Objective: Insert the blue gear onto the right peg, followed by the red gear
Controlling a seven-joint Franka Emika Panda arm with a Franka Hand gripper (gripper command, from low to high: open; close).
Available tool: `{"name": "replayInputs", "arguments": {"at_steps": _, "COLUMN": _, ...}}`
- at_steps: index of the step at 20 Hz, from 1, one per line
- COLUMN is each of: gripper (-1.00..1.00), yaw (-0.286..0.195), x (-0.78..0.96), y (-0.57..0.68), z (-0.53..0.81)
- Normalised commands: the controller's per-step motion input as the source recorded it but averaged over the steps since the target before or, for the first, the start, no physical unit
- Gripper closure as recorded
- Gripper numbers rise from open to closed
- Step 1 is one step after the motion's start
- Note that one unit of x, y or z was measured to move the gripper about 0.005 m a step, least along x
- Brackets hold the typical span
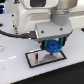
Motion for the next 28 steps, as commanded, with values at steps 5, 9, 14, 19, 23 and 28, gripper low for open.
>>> {"name": "replayInputs", "arguments": {"at_steps": 5, "gripper": 1.00, "yaw": 0.000, "x": 0.14, "y": 0.00, "z": 0.08}}
{"name": "replayInputs", "arguments": {"at_steps": 9, "gripper": 1.00, "yaw": 0.000, "x": 0.17, "y": -0.09, "z": 0.44}}
{"name": "replayInputs", "arguments": {"at_steps": 14, "gripper": 1.00, "yaw": 0.000, "x": 0.17, "y": -0.06, "z": 0.16}}
{"name": "replayInputs", "arguments": {"at_steps": 19, "gripper": 1.00, "yaw": 0.000, "x": 0.27, "y": -0.11, "z": -0.06}}
{"name": "replayInputs", "arguments": {"at_steps": 23, "gripper": 1.00, "yaw": 0.000, "x": 0.27, "y": -0.09, "z": -0.09}}
{"name": "replayInputs", "arguments": {"at_steps": 28, "gripper": 1.00, "yaw": 0.000, "x": 0.26, "y": 0.00, "z": 0.01}}
